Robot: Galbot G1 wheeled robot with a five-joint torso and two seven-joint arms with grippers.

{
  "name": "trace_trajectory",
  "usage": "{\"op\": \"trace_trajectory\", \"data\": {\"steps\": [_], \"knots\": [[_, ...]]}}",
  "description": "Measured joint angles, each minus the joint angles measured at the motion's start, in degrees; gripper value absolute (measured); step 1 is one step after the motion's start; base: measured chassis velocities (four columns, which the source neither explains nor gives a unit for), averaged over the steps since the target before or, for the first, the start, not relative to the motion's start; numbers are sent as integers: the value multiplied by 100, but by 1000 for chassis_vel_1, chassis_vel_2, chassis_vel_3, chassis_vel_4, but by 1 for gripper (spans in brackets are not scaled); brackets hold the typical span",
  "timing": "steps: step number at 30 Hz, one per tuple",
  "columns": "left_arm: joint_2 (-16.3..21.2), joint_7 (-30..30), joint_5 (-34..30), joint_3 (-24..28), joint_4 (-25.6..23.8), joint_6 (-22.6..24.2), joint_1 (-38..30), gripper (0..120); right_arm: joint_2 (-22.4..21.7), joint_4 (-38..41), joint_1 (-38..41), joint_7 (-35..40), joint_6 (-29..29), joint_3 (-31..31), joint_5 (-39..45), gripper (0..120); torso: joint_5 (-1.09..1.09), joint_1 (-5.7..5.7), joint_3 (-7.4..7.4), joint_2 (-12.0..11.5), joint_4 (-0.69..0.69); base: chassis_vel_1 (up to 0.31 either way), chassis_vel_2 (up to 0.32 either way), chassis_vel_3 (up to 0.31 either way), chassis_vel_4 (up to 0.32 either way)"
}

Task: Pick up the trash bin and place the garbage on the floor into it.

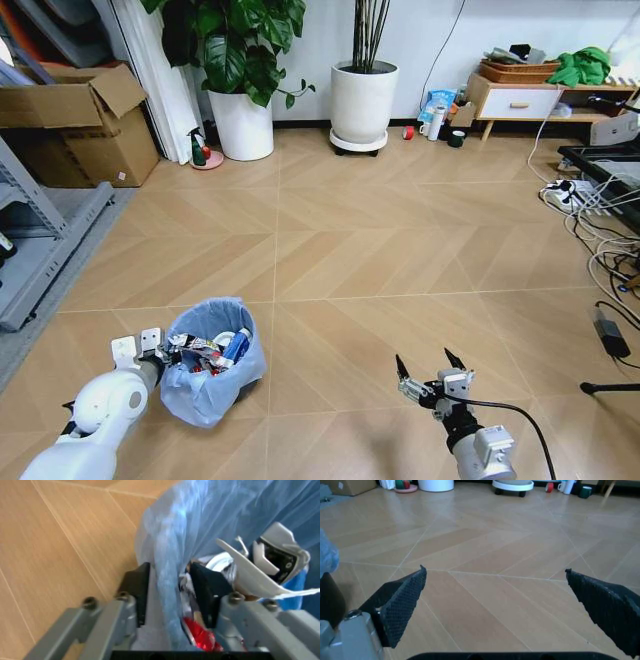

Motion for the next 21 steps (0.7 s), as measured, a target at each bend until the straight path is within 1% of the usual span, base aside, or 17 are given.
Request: {"op": "trace_trajectory", "data": {"steps": [1, 2, 3, 4, 6, 7, 8, 10, 12, 13, 15, 16, 17, 19, 20, 21], "knots": [[3, -28, -31, -9, -41, -1, 4, 41, 1, -1, -4, -1, -1, 0, 0, 100, -1, 0, 0, 0, 0, 0, 0, 0, 0], [4, -30, -33, -10, -44, -1, 5, 41, 2, -1, -4, -2, -1, 0, 0, 100, -1, 0, 0, 0, 0, 0, 0, 0, 0], [9, -55, -67, -26, -97, -1, 16, 48, 11, 0, -5, -3, -2, 0, 0, 100, -2, 0, 0, 0, 0, 0, 0, 0, 0], [9, -55, -67, -26, -97, -1, 16, 48, 11, 0, -5, -3, -2, 0, 0, 100, -2, 0, 0, 0, 0, 0, 0, 0, 0], [12, -68, -107, -62, -155, -2, 30, 55, 29, 1, -6, -5, -3, 0, 1, 100, 0, 0, 0, 0, 0, 0, 0, 0, 0], [9, -75, -201, -130, -245, -13, 47, 66, 46, 8, -9, -5, -4, 0, 1, 100, -1, 0, 0, 0, 0, 0, 0, 0, 0], [9, -75, -201, -130, -245, -13, 47, 66, 46, 8, -9, -5, -4, 0, 1, 100, -1, 0, 0, 0, 0, 0, 0, 0, 0], [-19, -108, -291, -234, -342, -69, 58, 74, 60, 19, -16, -5, -4, 0, 3, 100, 0, 0, 0, 0, 0, 0, 0, 0, 0], [-68, -171, -331, -364, -494, -227, 92, 84, 69, 34, -17, -2, -13, 11, 19, 100, -1, 0, 0, 0, 0, 0, 0, 0, 0], [-68, -171, -331, -364, -494, -227, 92, 84, 69, 34, -17, -2, -13, 11, 19, 100, -1, 0, 0, 0, 0, 0, 0, 0, 0], [-103, -225, -294, -499, -703, -465, 180, 92, 77, 63, 1, 17, -59, 50, 62, 100, 0, 0, 0, 0, 0, 0, 0, 0, 0], [-103, -225, -294, -499, -703, -465, 180, 92, 77, 63, 1, 17, -59, 50, 62, 100, 0, 0, 0, 0, 0, 0, 0, 0, 0], [-122, -233, -195, -591, -866, -650, 253, 97, 79, 97, 26, 49, -104, 88, 114, 100, -1, 0, 0, 0, 0, 0, 0, 0, 0], [-175, -230, 30, -756, -1158, -971, 389, 100, 79, 160, 94, 97, -187, 189, 232, 100, 1, 0, 0, 0, 0, 0, 0, 0, 0], [-175, -230, 30, -756, -1158, -971, 389, 100, 79, 160, 94, 97, -187, 189, 232, 100, 1, 0, 0, 0, 0, 0, 0, 0, 0], [-256, -209, 265, -875, -1395, -1177, 507, 100, 70, 205, 149, 115, -242, 290, 342, 100, 0, 0, 0, 0, 0, 0, 0, 0, 0]]}}
